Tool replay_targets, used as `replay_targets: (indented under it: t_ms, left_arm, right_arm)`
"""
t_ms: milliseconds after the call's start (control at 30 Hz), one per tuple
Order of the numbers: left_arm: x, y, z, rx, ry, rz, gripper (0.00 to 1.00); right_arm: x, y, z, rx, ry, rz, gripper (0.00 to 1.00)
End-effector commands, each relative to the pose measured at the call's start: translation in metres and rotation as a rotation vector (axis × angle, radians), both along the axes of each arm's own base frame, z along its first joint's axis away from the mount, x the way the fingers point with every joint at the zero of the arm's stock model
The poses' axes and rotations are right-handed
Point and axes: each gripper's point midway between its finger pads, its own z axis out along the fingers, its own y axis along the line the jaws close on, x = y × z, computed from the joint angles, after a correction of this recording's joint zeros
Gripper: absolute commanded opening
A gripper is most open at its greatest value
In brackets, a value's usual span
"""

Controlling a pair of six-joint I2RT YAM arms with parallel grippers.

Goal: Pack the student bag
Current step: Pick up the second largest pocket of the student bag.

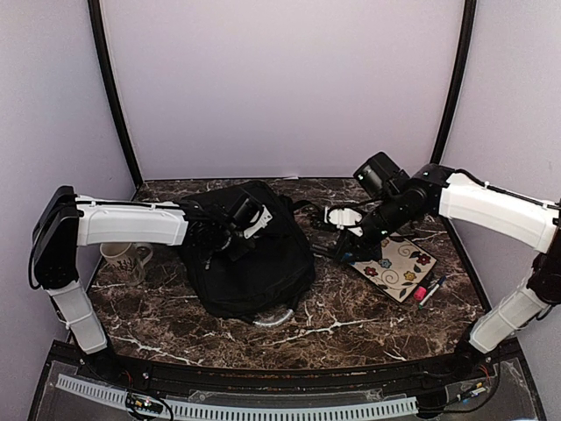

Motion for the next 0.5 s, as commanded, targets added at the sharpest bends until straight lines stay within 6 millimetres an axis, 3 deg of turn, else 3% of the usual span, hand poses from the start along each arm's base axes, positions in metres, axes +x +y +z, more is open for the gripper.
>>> replay_targets:
  t_ms: [0,133,467]
  left_arm:
    - [-0.005,-0.001,0.009,-0.105,0.073,-0.008,0.0]
    - [-0.004,-0.005,0.024,-0.201,0.094,-0.024,0.0]
    - [-0.013,-0.017,0.063,-0.403,0.153,-0.105,0.0]
  right_arm:
    - [-0.021,0.016,-0.013,-0.091,-0.132,0.162,0.11]
    - [-0.015,0.037,-0.015,-0.15,-0.26,0.195,0.11]
    - [0.021,0.126,-0.023,-0.172,-0.464,0.226,0.09]
